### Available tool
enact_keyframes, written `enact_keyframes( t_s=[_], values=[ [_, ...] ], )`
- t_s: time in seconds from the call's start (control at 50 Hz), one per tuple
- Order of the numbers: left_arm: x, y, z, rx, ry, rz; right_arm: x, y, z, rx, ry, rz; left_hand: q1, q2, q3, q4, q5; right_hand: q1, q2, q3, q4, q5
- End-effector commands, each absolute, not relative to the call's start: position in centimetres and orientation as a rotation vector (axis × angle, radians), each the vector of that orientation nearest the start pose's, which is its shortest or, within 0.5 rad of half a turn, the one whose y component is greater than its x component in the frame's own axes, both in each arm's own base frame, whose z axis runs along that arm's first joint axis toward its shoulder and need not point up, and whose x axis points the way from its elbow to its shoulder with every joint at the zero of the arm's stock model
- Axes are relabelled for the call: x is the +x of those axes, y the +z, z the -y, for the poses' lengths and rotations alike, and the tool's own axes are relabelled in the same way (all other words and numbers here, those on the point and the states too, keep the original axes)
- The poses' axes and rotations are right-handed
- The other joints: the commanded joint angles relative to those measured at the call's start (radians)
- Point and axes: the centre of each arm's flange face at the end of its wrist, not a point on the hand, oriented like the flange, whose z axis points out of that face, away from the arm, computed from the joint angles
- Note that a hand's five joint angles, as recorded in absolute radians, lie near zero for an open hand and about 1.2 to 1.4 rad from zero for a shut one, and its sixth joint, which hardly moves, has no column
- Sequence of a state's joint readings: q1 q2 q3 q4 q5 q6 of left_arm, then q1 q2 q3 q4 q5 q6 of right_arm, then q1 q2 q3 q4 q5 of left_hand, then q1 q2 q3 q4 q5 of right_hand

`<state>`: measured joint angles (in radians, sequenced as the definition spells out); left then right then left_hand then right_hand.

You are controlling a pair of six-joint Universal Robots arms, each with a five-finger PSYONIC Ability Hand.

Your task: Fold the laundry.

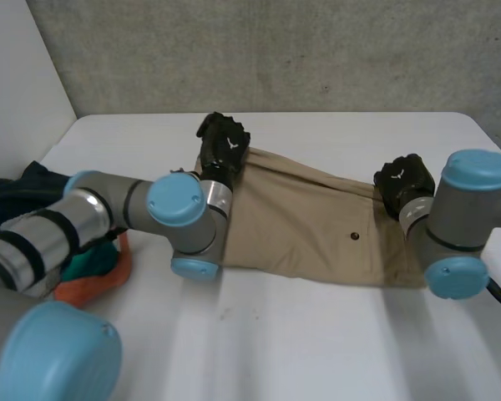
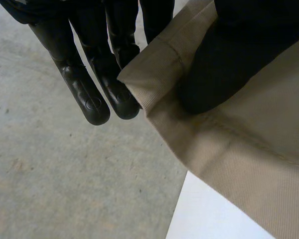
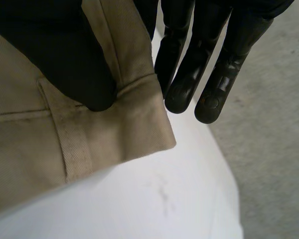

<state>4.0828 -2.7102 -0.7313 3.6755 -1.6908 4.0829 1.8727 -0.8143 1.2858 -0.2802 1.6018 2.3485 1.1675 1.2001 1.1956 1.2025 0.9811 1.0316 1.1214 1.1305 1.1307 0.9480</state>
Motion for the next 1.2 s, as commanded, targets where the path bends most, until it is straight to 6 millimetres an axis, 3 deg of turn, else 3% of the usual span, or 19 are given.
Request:
enact_keyframes(
  t_s=[0.02,0.06,0.1,0.22,0.32,0.36,0.4,0.42,0.52,0.62,0.74,0.84,0.86,0.88,1.08,1.18,1.2],
  values=[
    [-41.7,10.2,36.6,1.180,-2.204,-1.341,25.5,11.7,39.8,-1.364,-2.400,-2.262,-0.128,-0.161,-0.157,-0.163,-0.117,-0.786,-0.876,-0.885,-0.886,-0.877],
    [-41.7,10.5,36.8,1.146,-2.211,-1.334,25.3,12.1,40.3,-1.309,-2.474,-2.258,-0.961,-0.994,-0.989,-0.996,-0.949,-0.857,-0.947,-0.956,-0.956,-0.948],
    [-41.5,11.0,37.1,1.098,-2.215,-1.331,25.1,13.1,40.7,-1.233,-2.545,-2.243,-0.957,-0.990,-0.985,-0.992,-0.945,-0.857,-0.947,-0.956,-0.956,-0.948],
    [-40.2,15.6,36.8,0.925,-2.208,-1.357,24.1,16.2,40.2,-1.028,-2.552,-2.238,-0.983,-1.016,-1.011,-1.018,-0.971,-0.857,-0.947,-0.956,-0.956,-0.948],
    [-38.9,18.2,34.3,0.940,-2.226,-1.424,22.0,20.6,37.3,-0.932,-2.333,-2.339,-0.983,-1.016,-1.011,-1.018,-0.971,-0.857,-0.947,-0.956,-0.956,-0.948],
    [-38.3,19.6,32.7,0.948,-2.282,-1.479,21.3,21.5,35.2,-0.931,-2.139,-2.394,-0.983,-1.016,-1.011,-1.018,-0.971,-0.857,-0.947,-0.956,-0.956,-0.948],
    [-37.9,20.2,31.7,0.971,-2.333,-1.522,20.9,20.9,34.0,-0.925,-1.968,-2.448,-0.983,-1.016,-1.011,-1.018,-0.971,-0.857,-0.947,-0.956,-0.956,-0.948],
    [-37.8,20.4,31.1,0.990,-2.356,-1.546,20.6,20.0,32.8,-0.913,-1.788,-2.509,-0.983,-1.016,-1.011,-1.018,-0.971,-0.838,-0.928,-0.937,-0.937,-0.929],
    [-36.8,20.9,28.1,1.148,-2.414,-1.755,19.6,17.6,30.4,-0.822,-1.500,-2.588,-0.972,-1.004,-1.000,-1.007,-0.960,-0.729,-0.819,-0.828,-0.829,-0.820],
    [-36.1,20.3,27.2,1.163,-2.358,-1.947,19.2,15.6,30.0,-0.803,-1.536,-2.569,-0.966,-0.998,-0.994,-1.001,-0.954,-0.700,-0.790,-0.799,-0.799,-0.791],
    [-35.3,19.7,27.6,1.140,-2.316,-2.016,19.5,13.7,30.5,-0.815,-1.606,-2.546,-0.963,-0.995,-0.991,-0.998,-0.951,-0.647,-0.737,-0.746,-0.746,-0.738],
    [-35.2,19.6,27.6,1.135,-2.306,-2.022,19.4,12.1,31.4,-0.842,-1.616,-2.557,-0.966,-0.998,-0.994,-1.001,-0.954,-0.366,-0.456,-0.465,-0.465,-0.457],
    [-35.2,19.5,27.6,1.136,-2.304,-2.024,19.3,12.2,31.6,-0.842,-1.629,-2.551,-0.963,-0.995,-0.991,-0.998,-0.951,-0.179,-0.269,-0.278,-0.278,-0.270],
    [-35.2,19.5,27.6,1.137,-2.302,-2.025,19.2,12.2,31.8,-0.837,-1.651,-2.547,-0.966,-0.998,-0.994,-1.001,-0.954,0.343,0.253,0.244,0.244,0.252],
    [-35.1,20.4,27.2,1.131,-2.320,-2.012,17.9,13.4,32.5,-0.849,-1.717,-2.562,-0.969,-1.001,-0.997,-1.004,-0.957,0.365,0.275,0.266,0.266,0.274],
    [-34.6,21.2,26.7,1.124,-2.328,-2.009,15.7,15.1,32.6,-1.024,-1.760,-2.624,-0.975,-1.007,-1.003,-1.009,-0.963,0.365,0.275,0.266,0.266,0.274],
    [-34.5,21.4,26.5,1.127,-2.331,-2.007,14.9,15.5,32.8,-1.132,-1.766,-2.651,-0.977,-1.010,-1.006,-1.012,-0.966,0.365,0.275,0.266,0.266,0.274]
  ],
)
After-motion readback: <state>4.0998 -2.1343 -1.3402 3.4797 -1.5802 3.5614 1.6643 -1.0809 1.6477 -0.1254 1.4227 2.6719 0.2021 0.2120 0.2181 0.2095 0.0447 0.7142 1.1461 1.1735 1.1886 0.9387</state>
